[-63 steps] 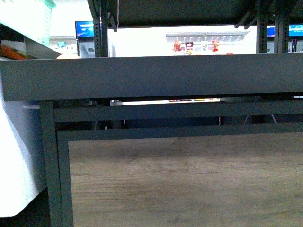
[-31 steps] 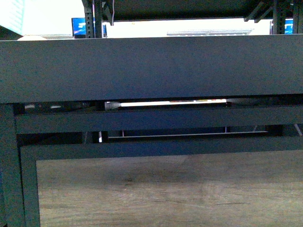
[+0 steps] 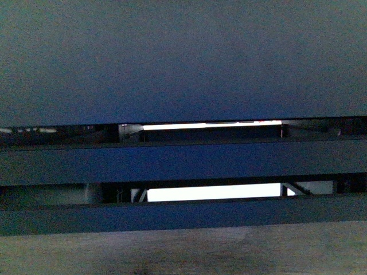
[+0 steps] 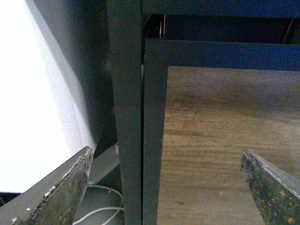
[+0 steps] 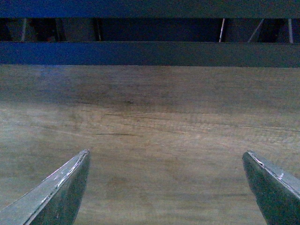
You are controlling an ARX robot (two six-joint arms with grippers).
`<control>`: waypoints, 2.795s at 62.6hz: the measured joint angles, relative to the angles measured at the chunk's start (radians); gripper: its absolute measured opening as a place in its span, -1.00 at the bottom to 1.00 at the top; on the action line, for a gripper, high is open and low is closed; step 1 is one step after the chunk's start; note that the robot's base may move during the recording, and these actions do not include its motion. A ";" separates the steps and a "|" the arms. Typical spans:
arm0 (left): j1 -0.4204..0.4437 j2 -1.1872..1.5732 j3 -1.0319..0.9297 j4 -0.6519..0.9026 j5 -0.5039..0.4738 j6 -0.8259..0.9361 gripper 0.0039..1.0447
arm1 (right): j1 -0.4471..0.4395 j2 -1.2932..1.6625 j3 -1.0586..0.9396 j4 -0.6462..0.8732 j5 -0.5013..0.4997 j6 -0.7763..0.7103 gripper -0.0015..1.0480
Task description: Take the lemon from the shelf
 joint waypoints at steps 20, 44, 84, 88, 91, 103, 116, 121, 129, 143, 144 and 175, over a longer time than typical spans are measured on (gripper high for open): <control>0.000 0.000 0.000 0.000 0.000 0.000 0.85 | 0.000 0.000 0.000 0.000 0.001 0.000 0.86; 0.000 0.000 0.000 0.000 0.000 0.000 0.85 | 0.000 0.000 0.000 0.000 0.001 0.000 0.86; 0.000 0.000 0.000 0.000 0.000 0.000 0.85 | 0.000 0.000 0.000 0.000 0.000 0.000 0.86; 0.000 0.000 0.000 0.000 0.000 0.000 0.85 | 0.000 0.000 0.000 0.000 0.001 0.000 0.86; 0.000 0.000 0.000 0.000 0.000 0.000 0.85 | 0.000 0.000 0.000 0.000 0.001 0.000 0.86; 0.000 0.000 0.000 0.000 0.000 0.000 0.85 | 0.000 0.000 0.000 0.000 0.002 0.000 0.86; 0.000 0.000 0.000 0.000 0.000 0.000 0.85 | 0.000 0.000 0.000 0.000 0.001 0.000 0.86; 0.000 0.000 0.000 0.000 0.000 0.000 0.85 | 0.000 0.000 0.000 0.000 0.001 0.000 0.86; 0.000 0.000 0.000 0.000 0.000 0.000 0.85 | 0.000 0.000 0.000 0.000 0.001 0.000 0.86; 0.000 0.000 0.000 0.000 0.000 0.000 0.85 | 0.000 0.000 0.000 0.000 0.002 0.000 0.86; 0.000 0.000 0.000 0.000 0.000 0.000 0.85 | 0.000 0.000 0.000 0.000 0.001 0.001 0.86; 0.000 0.000 0.000 0.000 0.000 0.000 0.85 | 0.000 0.000 0.000 0.000 0.001 0.000 0.86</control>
